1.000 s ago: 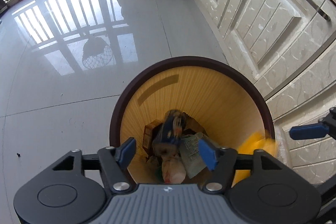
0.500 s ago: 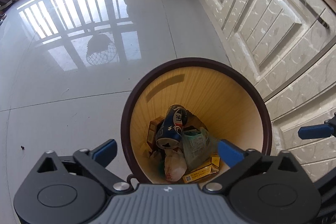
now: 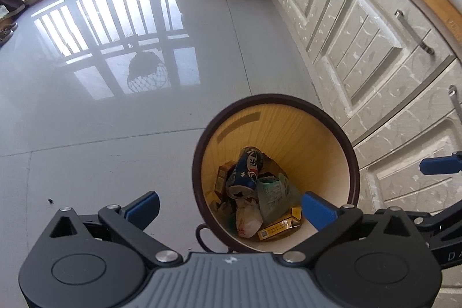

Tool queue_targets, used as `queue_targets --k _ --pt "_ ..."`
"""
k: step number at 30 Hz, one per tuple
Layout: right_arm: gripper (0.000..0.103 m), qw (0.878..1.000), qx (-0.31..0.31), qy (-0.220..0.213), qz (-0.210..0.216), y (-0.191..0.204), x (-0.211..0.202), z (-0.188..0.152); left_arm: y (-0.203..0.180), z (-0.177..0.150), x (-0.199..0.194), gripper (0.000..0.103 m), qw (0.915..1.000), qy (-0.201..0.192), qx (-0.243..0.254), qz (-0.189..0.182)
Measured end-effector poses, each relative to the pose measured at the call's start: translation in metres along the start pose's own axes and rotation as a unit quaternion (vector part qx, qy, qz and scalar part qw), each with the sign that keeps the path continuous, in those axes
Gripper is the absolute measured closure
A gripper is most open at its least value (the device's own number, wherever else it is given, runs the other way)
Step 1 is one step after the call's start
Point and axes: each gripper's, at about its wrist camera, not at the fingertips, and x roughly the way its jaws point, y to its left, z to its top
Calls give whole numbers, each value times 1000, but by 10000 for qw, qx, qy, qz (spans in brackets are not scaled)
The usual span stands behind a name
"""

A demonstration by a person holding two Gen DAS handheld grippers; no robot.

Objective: Collect trash

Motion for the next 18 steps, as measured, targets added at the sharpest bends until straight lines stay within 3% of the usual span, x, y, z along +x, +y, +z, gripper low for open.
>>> queue_targets --k 18 --pt "0 9981 157 -468 -363 0 -106 -12 -12 0 -110 0 9993 -370 93 -57"
